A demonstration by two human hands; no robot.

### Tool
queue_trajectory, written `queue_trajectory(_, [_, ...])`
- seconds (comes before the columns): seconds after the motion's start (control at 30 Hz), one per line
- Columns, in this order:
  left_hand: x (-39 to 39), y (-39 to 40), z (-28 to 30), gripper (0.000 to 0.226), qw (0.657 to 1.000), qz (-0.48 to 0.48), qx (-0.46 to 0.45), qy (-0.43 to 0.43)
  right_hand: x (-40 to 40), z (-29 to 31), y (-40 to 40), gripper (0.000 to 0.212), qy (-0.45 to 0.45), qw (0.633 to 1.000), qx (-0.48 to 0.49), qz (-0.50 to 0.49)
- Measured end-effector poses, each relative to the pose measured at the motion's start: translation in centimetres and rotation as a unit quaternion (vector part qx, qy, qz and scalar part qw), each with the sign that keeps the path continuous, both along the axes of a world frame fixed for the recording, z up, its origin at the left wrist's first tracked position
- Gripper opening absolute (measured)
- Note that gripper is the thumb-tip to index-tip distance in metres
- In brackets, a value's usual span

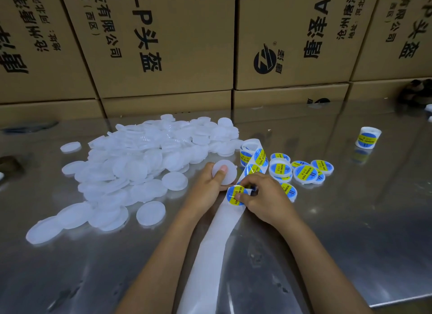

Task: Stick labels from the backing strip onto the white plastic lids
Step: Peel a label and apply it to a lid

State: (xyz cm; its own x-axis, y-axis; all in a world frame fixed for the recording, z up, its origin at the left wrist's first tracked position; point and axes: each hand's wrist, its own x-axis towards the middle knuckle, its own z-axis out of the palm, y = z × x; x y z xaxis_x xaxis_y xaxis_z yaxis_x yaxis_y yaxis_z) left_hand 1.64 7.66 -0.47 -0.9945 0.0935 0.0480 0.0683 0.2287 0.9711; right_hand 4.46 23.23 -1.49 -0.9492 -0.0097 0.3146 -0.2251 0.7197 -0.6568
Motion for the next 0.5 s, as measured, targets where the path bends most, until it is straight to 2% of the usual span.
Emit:
queue_trajectory(0.17, [-0.1, -0.1, 0.0, 0.031, 1.0, 0.01, 0.017, -0.011, 0.4, 0.6, -0.5, 0.016, 0.025, 0.999, -0.031, 0.009])
queue_trajectory(0.33, [-0.2, -0.2, 0.0, 0.019, 1.0, 0.019, 0.004, -0.024, 0.6, 1.3, -0.6, 0.016, -0.019, 0.989, -0.145, 0.032])
queue_trajectory(0.5, [-0.1, -0.2, 0.2, 0.016, 0.999, 0.021, 0.004, -0.038, 0.7, 2.0, -0.8, 0.015, -0.063, 0.959, -0.27, 0.054])
